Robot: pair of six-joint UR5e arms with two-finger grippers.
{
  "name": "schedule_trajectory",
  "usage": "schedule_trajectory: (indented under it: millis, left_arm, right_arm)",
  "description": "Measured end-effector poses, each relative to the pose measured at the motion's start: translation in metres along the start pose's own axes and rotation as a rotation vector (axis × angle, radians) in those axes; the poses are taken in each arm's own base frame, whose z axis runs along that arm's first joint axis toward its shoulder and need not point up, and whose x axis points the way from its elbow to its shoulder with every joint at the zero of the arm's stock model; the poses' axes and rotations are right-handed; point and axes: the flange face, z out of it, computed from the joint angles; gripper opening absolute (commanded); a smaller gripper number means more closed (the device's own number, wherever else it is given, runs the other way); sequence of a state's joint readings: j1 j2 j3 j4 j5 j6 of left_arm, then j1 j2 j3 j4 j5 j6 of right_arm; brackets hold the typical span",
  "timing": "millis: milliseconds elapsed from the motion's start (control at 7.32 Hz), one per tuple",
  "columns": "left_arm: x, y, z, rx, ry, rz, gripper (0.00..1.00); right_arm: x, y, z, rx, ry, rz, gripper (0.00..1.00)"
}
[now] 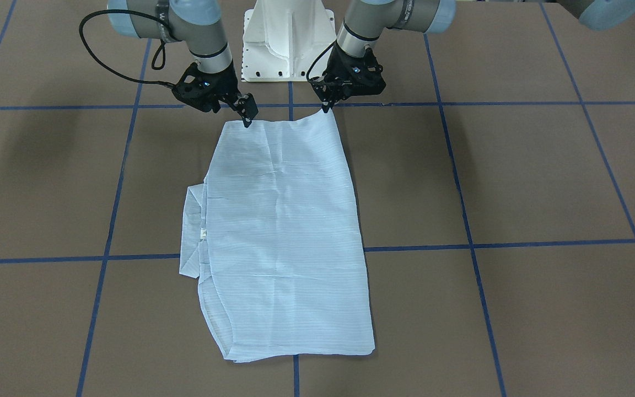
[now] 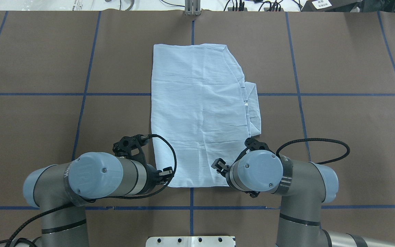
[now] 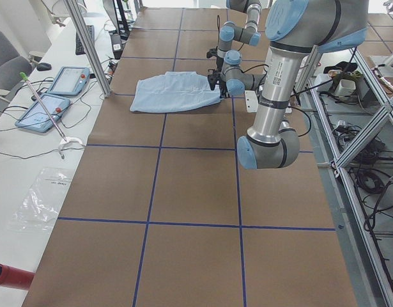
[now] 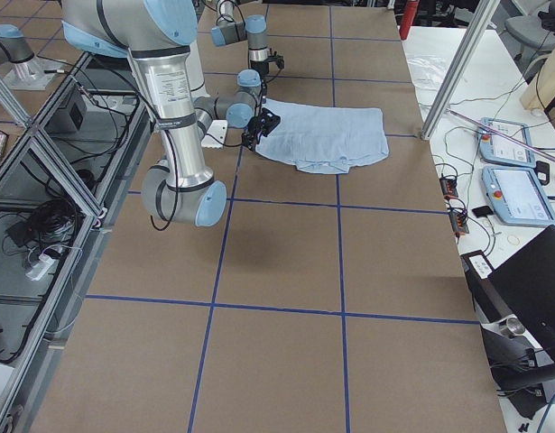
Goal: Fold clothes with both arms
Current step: 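Move the right gripper to the shirt's near corner beside the left gripper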
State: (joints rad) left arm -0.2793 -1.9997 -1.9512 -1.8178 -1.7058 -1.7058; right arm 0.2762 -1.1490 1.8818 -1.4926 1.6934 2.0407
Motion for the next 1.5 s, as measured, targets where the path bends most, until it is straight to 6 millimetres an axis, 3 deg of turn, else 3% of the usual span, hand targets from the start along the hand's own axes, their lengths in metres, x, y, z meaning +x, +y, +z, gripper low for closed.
schedule_trajectory:
  millis: [546,1503]
  left_arm:
    - [0.0,-0.001,0.0,0.001,0.002,0.0,0.0]
    - [0.0,0.0,0.0,0.001,0.001,0.0,0.0]
  right_arm:
    - [0.001,0.007,0.013,0.014,0.04,0.01,1.0]
    - [-0.004,0.015,0.013,0.027,0.074,0.008,1.0]
